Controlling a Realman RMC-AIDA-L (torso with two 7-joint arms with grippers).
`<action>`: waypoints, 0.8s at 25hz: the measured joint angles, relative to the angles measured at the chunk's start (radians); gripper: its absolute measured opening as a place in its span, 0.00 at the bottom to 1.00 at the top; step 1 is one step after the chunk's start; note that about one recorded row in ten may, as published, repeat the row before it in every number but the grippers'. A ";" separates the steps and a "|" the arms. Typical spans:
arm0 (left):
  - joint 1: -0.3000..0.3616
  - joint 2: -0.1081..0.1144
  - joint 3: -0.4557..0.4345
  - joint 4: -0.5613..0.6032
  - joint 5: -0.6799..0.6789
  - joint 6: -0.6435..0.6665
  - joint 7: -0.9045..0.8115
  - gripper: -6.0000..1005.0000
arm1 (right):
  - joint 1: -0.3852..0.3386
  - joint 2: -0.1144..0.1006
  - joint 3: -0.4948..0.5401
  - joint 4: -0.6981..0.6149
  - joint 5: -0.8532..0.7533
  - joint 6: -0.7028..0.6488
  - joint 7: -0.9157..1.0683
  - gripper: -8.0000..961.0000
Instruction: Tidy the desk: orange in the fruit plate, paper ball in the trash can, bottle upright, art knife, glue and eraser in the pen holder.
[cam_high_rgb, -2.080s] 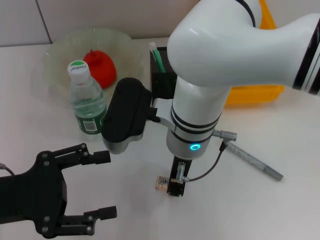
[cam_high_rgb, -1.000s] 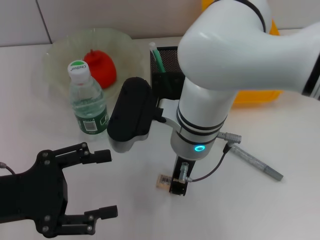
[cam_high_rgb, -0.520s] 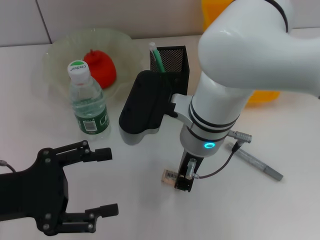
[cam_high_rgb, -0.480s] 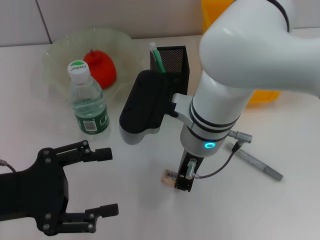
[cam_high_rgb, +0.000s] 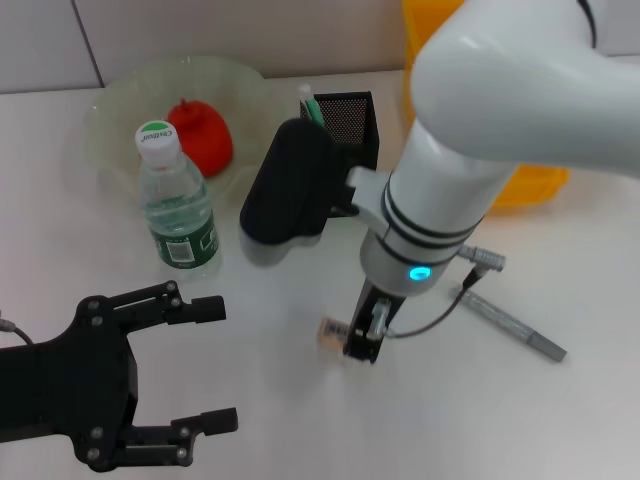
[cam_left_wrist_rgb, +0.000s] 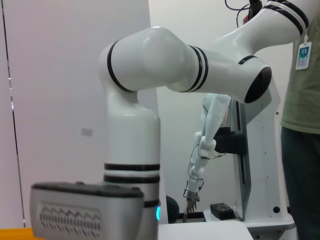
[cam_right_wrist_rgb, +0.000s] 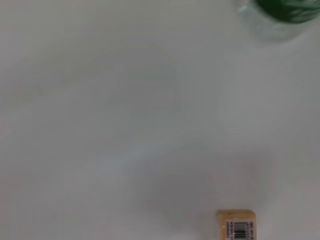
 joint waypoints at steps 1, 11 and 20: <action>0.000 0.000 0.000 -0.001 0.000 0.000 0.001 0.80 | -0.008 0.000 0.012 -0.010 -0.013 0.000 0.000 0.24; -0.006 -0.005 0.004 0.001 0.000 0.000 -0.006 0.80 | -0.151 -0.005 0.124 -0.215 -0.089 0.000 -0.027 0.24; -0.012 -0.008 -0.001 0.002 0.000 0.007 -0.009 0.80 | -0.296 -0.003 0.182 -0.394 -0.091 0.029 -0.075 0.23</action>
